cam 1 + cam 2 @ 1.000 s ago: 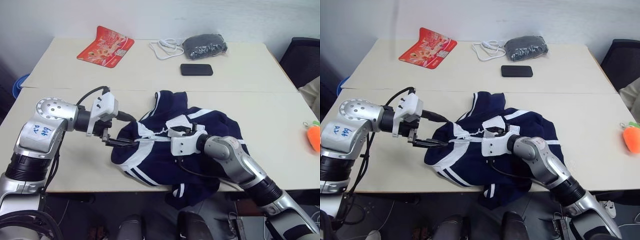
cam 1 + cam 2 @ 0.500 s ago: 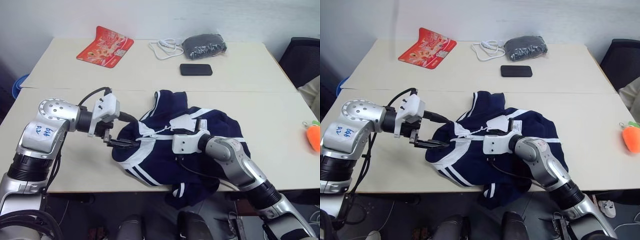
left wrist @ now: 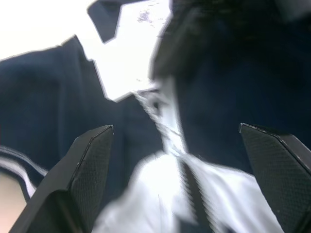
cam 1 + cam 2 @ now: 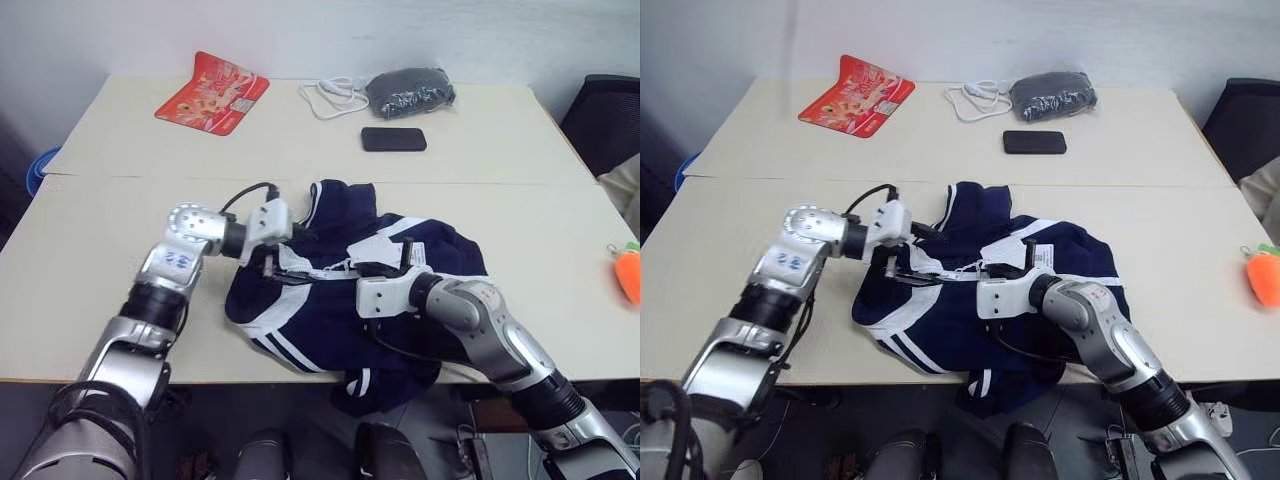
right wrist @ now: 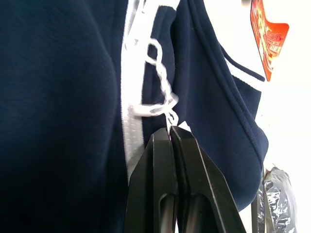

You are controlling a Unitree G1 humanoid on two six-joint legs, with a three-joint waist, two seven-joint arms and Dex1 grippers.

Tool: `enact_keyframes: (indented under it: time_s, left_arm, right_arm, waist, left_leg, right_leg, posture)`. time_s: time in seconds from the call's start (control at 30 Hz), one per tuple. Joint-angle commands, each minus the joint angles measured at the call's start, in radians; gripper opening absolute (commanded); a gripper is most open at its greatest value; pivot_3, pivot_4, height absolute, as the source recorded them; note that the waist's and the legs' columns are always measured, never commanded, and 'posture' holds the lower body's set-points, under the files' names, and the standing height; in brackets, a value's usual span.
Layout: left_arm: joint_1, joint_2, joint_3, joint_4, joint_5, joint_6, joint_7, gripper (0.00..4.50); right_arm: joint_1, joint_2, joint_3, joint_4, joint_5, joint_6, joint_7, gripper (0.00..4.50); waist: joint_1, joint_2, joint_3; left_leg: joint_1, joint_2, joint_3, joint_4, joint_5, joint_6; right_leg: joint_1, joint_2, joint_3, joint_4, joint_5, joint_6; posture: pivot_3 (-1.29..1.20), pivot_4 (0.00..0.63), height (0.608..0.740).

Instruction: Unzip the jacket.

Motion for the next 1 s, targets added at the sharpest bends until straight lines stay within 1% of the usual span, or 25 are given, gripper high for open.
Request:
enact_keyframes:
  time_s: [0.03,0.1,0.2,0.3,0.5,0.9,1.0]
  left_arm:
    - [-0.028,-0.014,-0.021,0.118,0.039,-0.079,-0.051,4.36]
    - [-0.027,-0.013,-0.033,0.163,0.057,-0.102,-0.087,4.36]
    - [-0.026,-0.008,-0.055,0.239,0.106,-0.172,-0.095,4.36]
    - [-0.033,-0.014,-0.06,0.31,0.139,-0.229,-0.072,4.36]
    - [-0.046,-0.033,-0.056,0.405,0.158,-0.284,-0.035,4.36]
    - [-0.024,-0.033,-0.053,0.448,0.167,-0.318,-0.018,4.36]
    - [-0.015,-0.03,-0.049,0.446,0.163,-0.319,-0.017,4.36]
  right_arm:
    - [0.023,-0.026,-0.054,-0.075,-0.004,0.017,0.006,0.03]
    - [0.034,-0.033,-0.077,-0.098,-0.005,0.036,0.008,0.03]
    - [0.059,-0.048,-0.109,-0.132,-0.006,0.058,0.014,0.03]
    - [0.087,-0.057,-0.131,-0.158,-0.004,0.076,0.019,0.03]
    - [0.13,-0.092,-0.176,-0.193,0.003,0.094,0.03,0.03]
    - [0.204,-0.202,-0.309,-0.146,0.031,0.064,0.012,0.03]
    - [0.206,-0.2,-0.332,-0.151,0.056,0.076,0.016,0.03]
  waist:
    - [-0.004,0.0,0.0]
    - [-0.004,0.0,0.0]
    - [0.0,0.0,0.0]
    - [0.003,0.0,0.0]
    - [0.003,0.0,0.0]
    - [0.005,0.0,-0.003]
    - [0.004,0.001,-0.004]
  left_leg:
    - [0.0,0.0,0.001,0.0,0.0,0.0]
    - [0.0,0.0,0.001,-0.001,0.0,0.0]
    - [0.0,0.0,0.001,0.0,0.0,0.0]
    - [0.0,0.0,0.0,0.0,0.0,0.0]
    - [0.003,0.0,0.0,0.001,0.001,0.0]
    - [0.004,0.0,-0.001,0.001,0.001,0.001]
    - [0.004,0.0,0.0,0.001,0.001,0.001]
  right_leg:
    - [0.0,0.0,0.0,0.0,0.0,0.0]
    - [-0.001,0.0,0.0,0.0,0.0,0.0]
    - [-0.001,0.0,0.0,0.0,0.0,0.0]
    - [0.0,0.0,0.0,0.0,0.0,0.0]
    - [0.002,0.0,0.0,0.001,0.0,0.0]
    - [0.004,-0.001,0.0,0.001,0.0,0.0]
    - [0.004,-0.001,0.0,0.001,0.0,0.0]
  posture:
    - [0.0,0.15,0.74]
    - [0.0,0.15,0.74]
    - [0.0,0.15,0.74]
    - [0.0,0.15,0.74]
    - [0.0,0.15,0.74]
    - [0.0,0.15,0.74]
    - [0.0,0.15,0.74]
